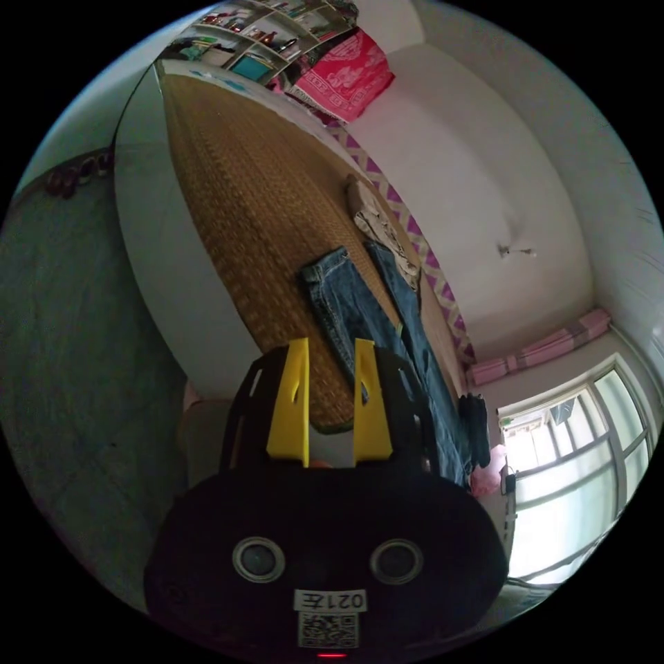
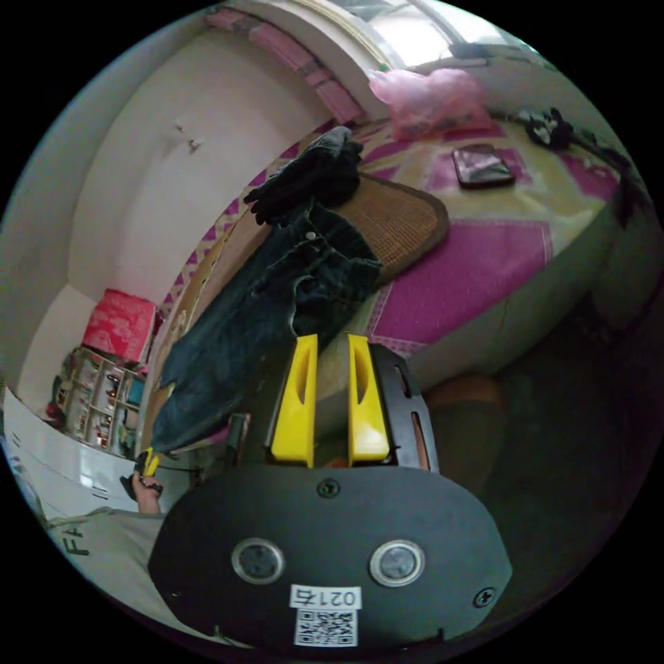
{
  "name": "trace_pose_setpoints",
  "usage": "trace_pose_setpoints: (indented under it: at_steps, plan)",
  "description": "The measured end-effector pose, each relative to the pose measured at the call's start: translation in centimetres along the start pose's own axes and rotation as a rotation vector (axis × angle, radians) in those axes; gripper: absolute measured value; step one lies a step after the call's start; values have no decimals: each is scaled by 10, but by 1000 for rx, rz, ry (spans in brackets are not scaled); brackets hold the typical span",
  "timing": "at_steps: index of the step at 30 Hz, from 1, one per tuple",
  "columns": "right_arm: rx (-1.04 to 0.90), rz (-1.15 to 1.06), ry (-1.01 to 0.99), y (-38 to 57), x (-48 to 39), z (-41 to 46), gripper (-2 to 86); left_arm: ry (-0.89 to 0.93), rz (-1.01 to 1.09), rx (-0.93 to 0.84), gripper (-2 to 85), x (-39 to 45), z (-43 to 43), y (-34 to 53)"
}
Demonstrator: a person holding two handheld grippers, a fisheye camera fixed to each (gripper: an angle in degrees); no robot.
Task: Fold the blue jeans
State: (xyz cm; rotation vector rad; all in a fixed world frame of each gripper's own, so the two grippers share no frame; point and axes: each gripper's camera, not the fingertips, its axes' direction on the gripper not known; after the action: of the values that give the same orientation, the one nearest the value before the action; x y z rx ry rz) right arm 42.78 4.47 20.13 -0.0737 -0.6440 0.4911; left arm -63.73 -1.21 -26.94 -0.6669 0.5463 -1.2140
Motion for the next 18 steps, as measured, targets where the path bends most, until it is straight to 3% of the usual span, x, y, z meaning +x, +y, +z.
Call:
trace_pose_setpoints:
  at_steps: [12,18]
  plan:
    - [42,278,-327,-44,68,-25,83,44,-4,-50,21,26,-9,-42]
    - [63,343,-342,-64,82,-27,28,44,-44,-54,-7,35,-13,-56]
